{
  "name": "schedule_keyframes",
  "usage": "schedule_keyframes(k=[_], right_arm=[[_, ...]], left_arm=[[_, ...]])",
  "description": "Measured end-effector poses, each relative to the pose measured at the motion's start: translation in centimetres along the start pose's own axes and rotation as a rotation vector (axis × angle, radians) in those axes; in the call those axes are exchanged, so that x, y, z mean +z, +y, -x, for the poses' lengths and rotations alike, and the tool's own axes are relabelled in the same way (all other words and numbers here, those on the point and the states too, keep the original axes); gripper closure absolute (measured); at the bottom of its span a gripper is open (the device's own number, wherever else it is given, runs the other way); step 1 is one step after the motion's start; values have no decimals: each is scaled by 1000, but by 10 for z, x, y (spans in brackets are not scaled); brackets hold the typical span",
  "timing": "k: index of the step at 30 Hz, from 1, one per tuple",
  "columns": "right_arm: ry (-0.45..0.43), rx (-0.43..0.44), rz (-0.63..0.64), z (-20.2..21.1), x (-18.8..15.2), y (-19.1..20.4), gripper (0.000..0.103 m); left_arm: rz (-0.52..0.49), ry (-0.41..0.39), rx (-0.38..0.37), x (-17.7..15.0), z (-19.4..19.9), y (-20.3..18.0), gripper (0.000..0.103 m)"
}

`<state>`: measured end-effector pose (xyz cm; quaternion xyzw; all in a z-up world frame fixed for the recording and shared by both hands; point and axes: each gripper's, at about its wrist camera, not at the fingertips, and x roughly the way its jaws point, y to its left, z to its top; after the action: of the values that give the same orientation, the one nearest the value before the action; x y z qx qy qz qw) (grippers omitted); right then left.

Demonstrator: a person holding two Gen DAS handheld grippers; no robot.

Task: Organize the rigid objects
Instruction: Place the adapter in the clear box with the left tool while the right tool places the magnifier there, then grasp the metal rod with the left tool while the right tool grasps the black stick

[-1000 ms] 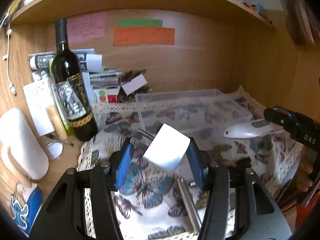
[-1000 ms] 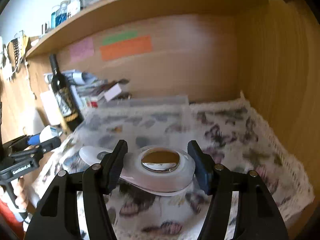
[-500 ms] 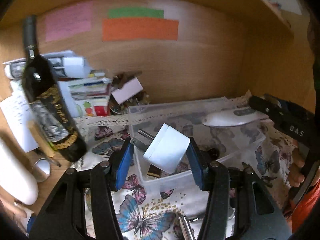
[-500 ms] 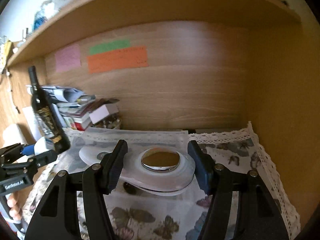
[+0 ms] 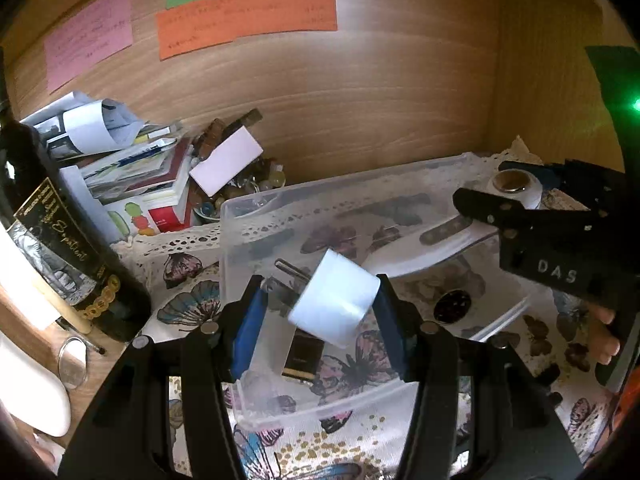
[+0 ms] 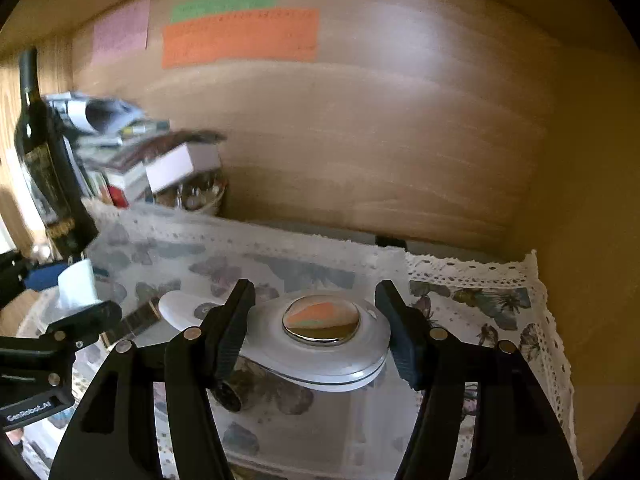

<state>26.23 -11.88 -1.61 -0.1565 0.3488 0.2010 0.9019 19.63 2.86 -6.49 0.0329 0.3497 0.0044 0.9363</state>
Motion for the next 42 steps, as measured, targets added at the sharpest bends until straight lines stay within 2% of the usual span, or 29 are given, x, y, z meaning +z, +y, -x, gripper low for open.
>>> schedule_keyframes(k=[9, 12, 19, 25, 29, 32, 38, 42], right_arm=[[94, -20, 26, -26, -5, 7, 43], [109, -11, 28, -30, -7, 9, 45], [49, -23, 37, -8, -1, 10, 35], [-7, 19, 10, 23, 0, 8, 30], [-71, 50, -7, 57, -6, 7, 20], [-100, 68, -13, 76, -13, 7, 20], [-130, 63, -1, 104, -44, 11, 18], [-111, 44, 19, 108, -69, 16, 18]], left_arm=[[-4, -3, -15, -2, -1, 0, 50], [-11, -12, -16, -3, 3, -2, 46], [-1, -52, -25, -4, 26, -1, 31], [21, -108, -25, -5, 56, 4, 19], [33, -160, -2, -12, 80, 10, 7], [36, -173, 4, -23, 93, 12, 4], [43, -116, 0, -51, 94, 14, 4], [39, -46, -10, -77, 87, 12, 4]])
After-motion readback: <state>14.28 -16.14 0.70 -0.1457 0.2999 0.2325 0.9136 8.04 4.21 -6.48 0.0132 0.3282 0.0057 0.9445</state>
